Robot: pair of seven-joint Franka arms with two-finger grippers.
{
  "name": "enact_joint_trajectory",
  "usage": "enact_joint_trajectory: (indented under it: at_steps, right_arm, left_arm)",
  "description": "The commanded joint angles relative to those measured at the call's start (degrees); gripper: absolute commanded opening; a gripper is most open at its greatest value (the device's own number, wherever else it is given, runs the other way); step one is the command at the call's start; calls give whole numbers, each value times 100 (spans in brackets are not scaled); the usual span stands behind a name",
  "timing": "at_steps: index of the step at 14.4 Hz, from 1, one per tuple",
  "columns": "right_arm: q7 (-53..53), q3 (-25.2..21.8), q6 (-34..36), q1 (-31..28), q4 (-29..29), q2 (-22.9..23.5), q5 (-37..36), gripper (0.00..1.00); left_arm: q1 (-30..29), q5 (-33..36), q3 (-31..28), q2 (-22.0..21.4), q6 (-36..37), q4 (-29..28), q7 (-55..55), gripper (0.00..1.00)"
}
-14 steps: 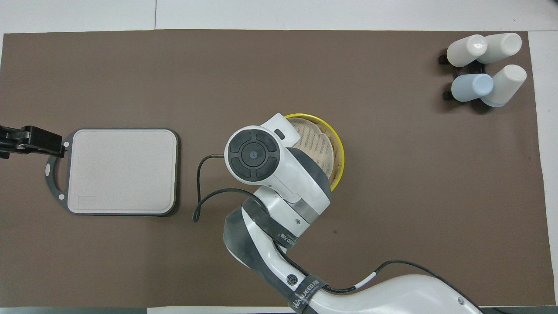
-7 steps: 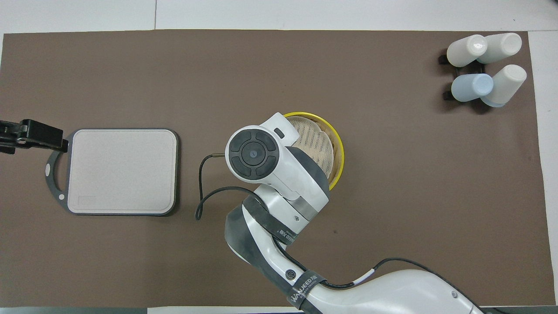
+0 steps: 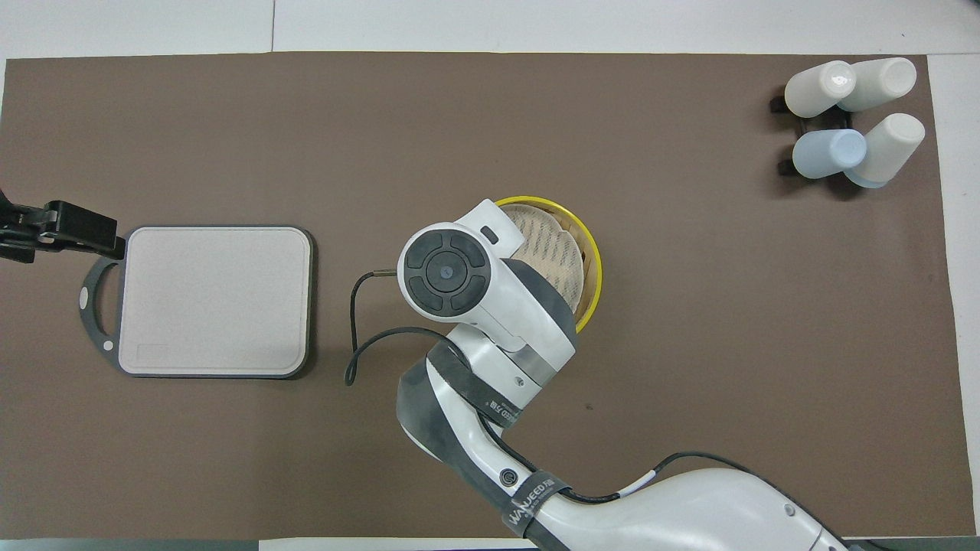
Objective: Place bun in steamer
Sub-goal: 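Lower the lid onto the steamer with the right gripper and release it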
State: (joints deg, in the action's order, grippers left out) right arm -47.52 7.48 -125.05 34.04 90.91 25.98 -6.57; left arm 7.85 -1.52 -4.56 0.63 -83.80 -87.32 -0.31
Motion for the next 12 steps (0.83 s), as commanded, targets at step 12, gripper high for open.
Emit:
enact_joint_trajectory:
  at_steps: [12]
  right_arm:
    - [147,43,-713,-161,471,-67,-29,0]
  left_arm:
    - [-82,-103,8,-37,-102,-48,92,100]
